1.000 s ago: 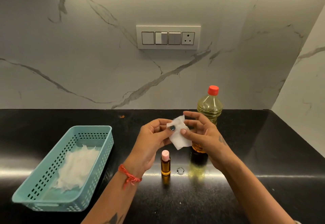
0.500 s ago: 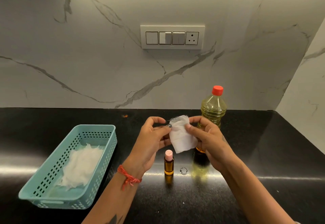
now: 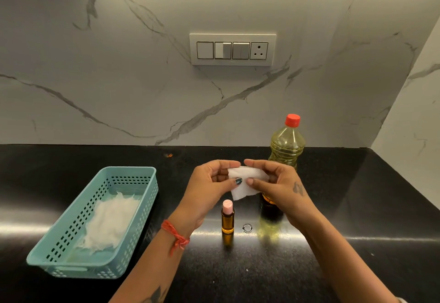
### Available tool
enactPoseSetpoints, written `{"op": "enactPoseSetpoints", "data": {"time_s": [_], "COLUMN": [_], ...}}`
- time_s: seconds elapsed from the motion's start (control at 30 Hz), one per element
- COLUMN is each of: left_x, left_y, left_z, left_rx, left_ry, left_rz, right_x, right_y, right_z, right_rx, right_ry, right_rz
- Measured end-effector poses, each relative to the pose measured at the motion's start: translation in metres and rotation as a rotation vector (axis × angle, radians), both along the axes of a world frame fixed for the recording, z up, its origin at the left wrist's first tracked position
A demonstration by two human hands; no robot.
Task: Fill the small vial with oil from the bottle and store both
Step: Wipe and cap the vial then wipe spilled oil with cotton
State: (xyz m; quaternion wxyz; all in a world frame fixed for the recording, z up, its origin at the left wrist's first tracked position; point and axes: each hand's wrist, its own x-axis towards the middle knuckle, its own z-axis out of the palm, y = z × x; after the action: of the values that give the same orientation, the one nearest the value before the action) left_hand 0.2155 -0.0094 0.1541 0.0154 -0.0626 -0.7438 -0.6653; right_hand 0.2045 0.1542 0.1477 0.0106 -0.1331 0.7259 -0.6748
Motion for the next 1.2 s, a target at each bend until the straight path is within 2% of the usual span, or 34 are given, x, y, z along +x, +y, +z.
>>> {"op": "enactPoseSetpoints", "data": {"time_s": [0.13,0.2,0.37,0.47,0.6,0.73,0.9,1.07,1.2], "left_x": [-0.002,-0.003,0.003,0.007,0.009,0.006,0.005,0.008,0.011], "left_y": [0.002,0.003,0.008,0.015,0.021,0.02,0.016,0.021,0.022], "left_z": [-0.007,-0.009,-0.01,-0.01,-0.012,-0.013,-0.013,-0.009,-0.004], "left_rx": [-0.259,-0.321,-0.23,-0.216,-0.157,-0.116,-0.026,0.028,0.197], "left_ry": [0.157,0.221,0.241,0.285,0.295,0.266,0.165,0.122,0.03], "left_rz": [0.107,0.175,0.188,0.214,0.219,0.255,0.231,0.155,0.072], "right_x": [0.0,-0.001,0.003,0.005,0.008,0.015,0.012,0.007,0.004], "right_y": [-0.001,0.0,-0.001,-0.008,-0.014,-0.015,-0.009,-0.009,-0.011], "right_z": [-0.004,-0.005,-0.006,-0.008,-0.009,-0.007,-0.004,-0.007,-0.011], "right_rx": [0.23,0.251,0.045,-0.022,0.004,0.016,-0.024,0.018,0.035], "right_ry": [0.191,0.24,0.161,0.166,0.236,0.234,0.144,0.189,0.239], "right_rz": [-0.151,-0.199,-0.204,-0.297,-0.38,-0.204,-0.102,-0.209,-0.268]}}
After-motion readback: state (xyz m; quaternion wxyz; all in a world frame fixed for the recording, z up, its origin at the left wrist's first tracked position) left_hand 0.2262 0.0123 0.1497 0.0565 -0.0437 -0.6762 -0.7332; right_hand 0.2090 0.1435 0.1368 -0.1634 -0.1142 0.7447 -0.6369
